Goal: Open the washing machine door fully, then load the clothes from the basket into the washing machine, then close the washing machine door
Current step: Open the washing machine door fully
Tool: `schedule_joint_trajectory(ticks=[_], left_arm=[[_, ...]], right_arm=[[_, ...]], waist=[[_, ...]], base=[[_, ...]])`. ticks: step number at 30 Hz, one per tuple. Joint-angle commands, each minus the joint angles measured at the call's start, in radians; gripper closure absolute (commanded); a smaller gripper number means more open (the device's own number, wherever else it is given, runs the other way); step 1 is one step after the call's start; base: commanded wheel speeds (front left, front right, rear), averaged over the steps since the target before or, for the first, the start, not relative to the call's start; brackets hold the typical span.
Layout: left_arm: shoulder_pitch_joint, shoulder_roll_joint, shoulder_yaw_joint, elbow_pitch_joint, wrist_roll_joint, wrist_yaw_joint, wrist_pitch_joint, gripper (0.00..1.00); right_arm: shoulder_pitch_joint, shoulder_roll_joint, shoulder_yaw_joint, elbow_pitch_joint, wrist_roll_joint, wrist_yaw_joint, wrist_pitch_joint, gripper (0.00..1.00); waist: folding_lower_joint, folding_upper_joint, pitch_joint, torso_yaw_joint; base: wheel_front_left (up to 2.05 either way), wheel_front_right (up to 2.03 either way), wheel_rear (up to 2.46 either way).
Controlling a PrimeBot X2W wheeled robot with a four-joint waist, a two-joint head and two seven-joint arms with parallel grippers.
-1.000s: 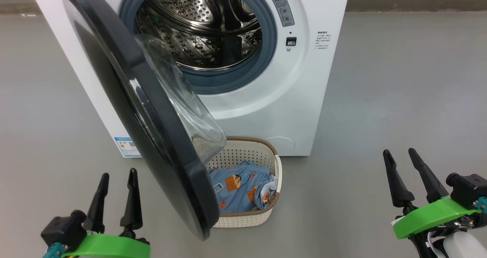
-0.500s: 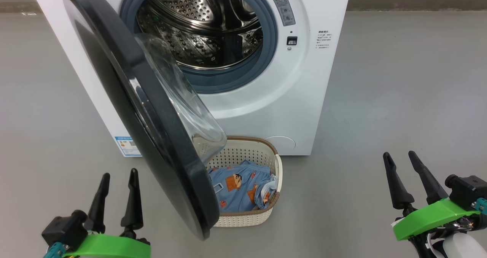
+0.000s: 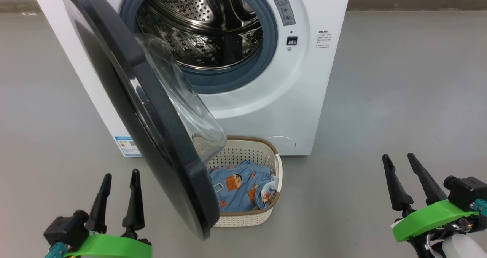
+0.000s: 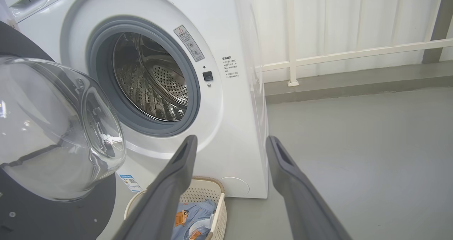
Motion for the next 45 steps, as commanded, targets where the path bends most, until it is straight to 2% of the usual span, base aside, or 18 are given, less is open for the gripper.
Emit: schedule_joint_trajectory(ticks=[1,2,3,4,5,6,16,24,31,36,41,45], left_arm=[[-0.027,0.021,0.030,-0.017,0.001,-0.002,-0.006,0.00],[-0.027,0.020,0.030,-0.018,0.001,-0.002,-0.006,0.00],[-0.027,0.020,0.029,-0.018,0.001,-0.002,-0.006,0.16],[-0.027,0.020,0.028,-0.018,0.000,-0.002,-0.006,0.62],[-0.027,0.020,0.028,-0.018,0.000,-0.002,-0.006,0.62],[-0.027,0.019,0.025,-0.020,-0.002,-0.002,-0.006,1.00],[-0.035,0.013,0.037,-0.123,0.003,-0.002,-0.006,1.00],[-0.050,-0.015,0.034,-0.382,0.045,-0.002,-0.006,1.00],[-0.038,-0.023,-0.069,-0.524,0.050,-0.002,-0.006,1.00],[-0.026,-0.024,-0.178,-0.559,0.041,-0.002,0.002,1.00],[-0.021,-0.024,-0.300,-0.511,0.014,-0.002,0.033,1.00],[-0.017,-0.025,-0.344,-0.427,-0.042,-0.002,0.038,1.00]], right_arm=[[-0.025,-0.013,0.018,-0.017,-0.009,0.006,-0.012,0.00],[-0.026,-0.013,0.018,-0.017,-0.010,0.006,-0.012,0.00],[-0.027,-0.014,0.018,-0.016,-0.010,0.006,-0.012,0.00],[-0.027,-0.014,0.018,-0.016,-0.010,0.006,-0.012,0.00],[-0.027,-0.014,0.018,-0.016,-0.010,0.006,-0.012,0.00],[-0.027,-0.014,0.018,-0.015,-0.010,0.006,-0.012,0.00],[-0.030,-0.011,0.021,-0.011,-0.011,0.006,-0.012,0.00],[-0.026,-0.010,0.027,-0.011,-0.011,0.006,-0.012,0.00],[-0.028,-0.006,0.036,-0.009,-0.007,0.006,-0.012,0.00],[-0.029,-0.002,0.040,-0.007,-0.005,0.006,-0.012,0.00],[-0.033,0.003,0.050,-0.005,-0.004,0.006,-0.012,0.00],[-0.038,0.005,0.059,-0.004,-0.002,0.006,-0.012,0.00]], waist=[[0.0000,-0.0001,-0.001,0.000],[0.0000,-0.0001,0.000,0.000],[0.0000,-0.0001,0.000,0.000],[0.0000,-0.0001,0.000,0.000],[0.0000,-0.0001,0.000,0.000],[0.0000,-0.0001,0.001,0.000],[0.0000,-0.0001,0.003,0.004],[0.0000,-0.0001,-0.001,0.011],[0.0000,-0.0001,-0.003,0.008],[0.0000,-0.0001,-0.001,0.003],[0.0000,-0.0001,0.004,-0.007],[0.0000,-0.0001,0.009,-0.019]], base=[[0.00,0.00,0.00],[0.00,0.00,0.00],[0.00,0.00,0.00],[0.00,0.00,0.00],[0.00,0.00,0.00],[0.00,0.00,0.00],[0.00,0.00,0.00],[0.00,0.00,0.00],[0.00,0.00,0.00],[0.00,0.00,0.00],[0.00,0.00,0.00],[0.00,0.00,0.00]])
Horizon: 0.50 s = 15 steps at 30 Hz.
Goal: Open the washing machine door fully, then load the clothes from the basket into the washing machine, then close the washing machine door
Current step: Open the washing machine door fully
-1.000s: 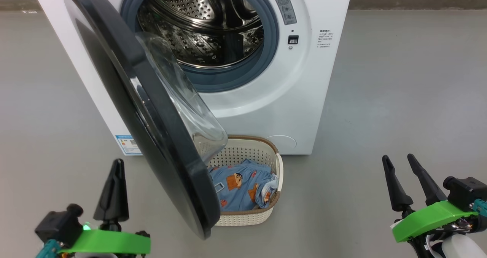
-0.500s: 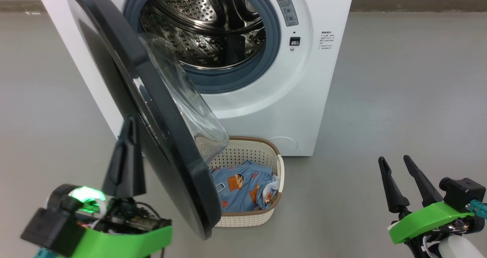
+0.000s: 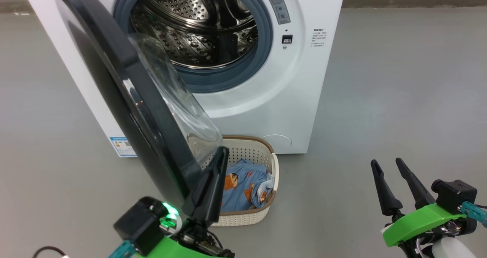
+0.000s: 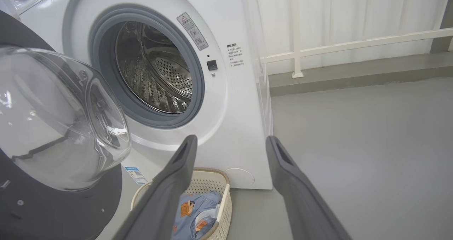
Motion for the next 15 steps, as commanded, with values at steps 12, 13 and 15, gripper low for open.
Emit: schedule_joint_trajectory(ticks=[12,13,15], left_arm=[[-0.036,0.003,-0.010,0.252,-0.146,0.005,0.004,1.00],[-0.042,0.002,-0.004,0.271,-0.152,0.010,0.001,1.00],[-0.055,0.002,0.003,0.306,-0.159,0.015,-0.003,1.00]], right_arm=[[-0.040,-0.010,0.029,-0.015,0.000,0.006,-0.012,0.00],[-0.039,-0.009,0.029,-0.014,0.000,0.006,-0.012,0.00],[-0.038,-0.008,0.029,-0.014,0.000,0.006,-0.012,0.00]], waist=[[0.0000,0.0000,0.015,-0.042],[0.0000,0.0000,0.015,-0.043],[0.0000,0.0000,0.014,-0.045]], base=[[0.00,0.00,0.00],[0.00,0.00,0.00],[0.00,0.00,0.00]])
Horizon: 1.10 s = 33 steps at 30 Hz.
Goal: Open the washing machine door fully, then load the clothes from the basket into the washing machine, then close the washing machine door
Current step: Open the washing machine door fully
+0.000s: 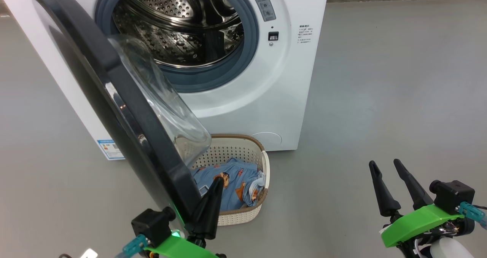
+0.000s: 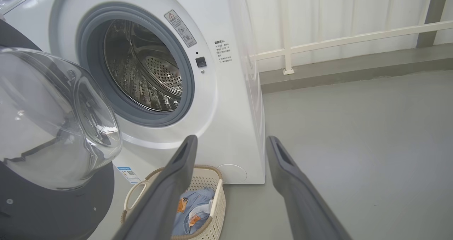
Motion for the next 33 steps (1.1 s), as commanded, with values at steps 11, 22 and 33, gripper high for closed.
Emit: schedule_joint_trajectory(ticks=[11,22,33], left_arm=[[-0.073,0.017,0.098,0.097,-0.028,0.018,-0.036,1.00],[-0.036,0.050,0.119,0.061,-0.019,0.029,-0.043,1.00],[-0.007,0.071,0.122,0.048,-0.022,0.049,-0.031,1.00]], right_arm=[[-0.027,-0.006,0.022,-0.014,0.001,0.006,-0.012,0.00],[-0.016,0.009,0.023,0.002,0.008,0.006,-0.012,0.00],[-0.008,0.025,0.003,0.017,0.006,0.006,-0.012,0.00]], waist=[[0.0000,0.0000,-0.007,0.022],[0.0000,0.0000,-0.018,0.125],[0.0000,0.0000,-0.032,0.227]], base=[[0.00,0.00,0.00],[0.00,0.00,0.00],[0.00,0.00,0.00]])
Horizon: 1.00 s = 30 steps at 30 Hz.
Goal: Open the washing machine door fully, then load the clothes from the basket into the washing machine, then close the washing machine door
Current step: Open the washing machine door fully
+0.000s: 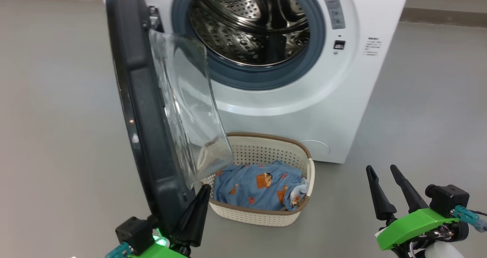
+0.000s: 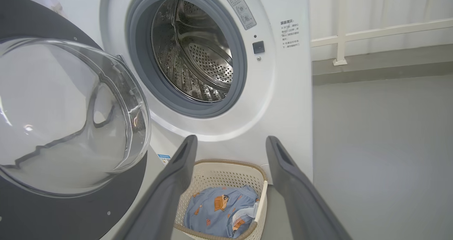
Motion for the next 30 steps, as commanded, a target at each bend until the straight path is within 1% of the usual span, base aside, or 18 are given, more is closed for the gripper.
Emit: schedule_joint_trajectory(ticks=[1,8,16,21,30], left_arm=[[-0.021,0.039,0.069,-0.018,-0.008,0.025,-0.007,1.00],[-0.026,0.062,0.094,-0.019,-0.013,0.041,-0.009,1.00],[-0.060,0.114,0.153,0.033,-0.023,0.058,-0.013,1.00],[-0.107,0.151,0.185,0.102,-0.039,0.055,0.002,1.00],[-0.219,0.207,0.223,0.263,-0.061,0.040,0.024,1.00]], right_arm=[[-0.010,-0.010,0.015,-0.018,0.002,0.006,-0.012,0.00],[-0.006,-0.004,0.005,-0.018,-0.001,0.006,-0.012,0.00],[-0.009,0.006,-0.001,-0.019,-0.004,0.006,-0.012,0.00],[-0.011,0.014,-0.003,-0.019,-0.006,0.006,-0.012,0.00],[-0.023,0.028,-0.004,-0.020,-0.011,0.006,-0.012,0.00]], waist=[[0.0000,0.0000,-0.009,0.031],[0.0000,0.0000,-0.009,0.090],[0.0000,0.0000,-0.010,0.150],[0.0000,0.0000,-0.001,0.182],[0.0000,0.0000,0.028,0.214]], base=[[0.00,0.00,0.00],[0.00,0.00,0.00],[0.00,0.00,0.00],[0.00,0.00,0.00],[0.00,0.00,0.00]])
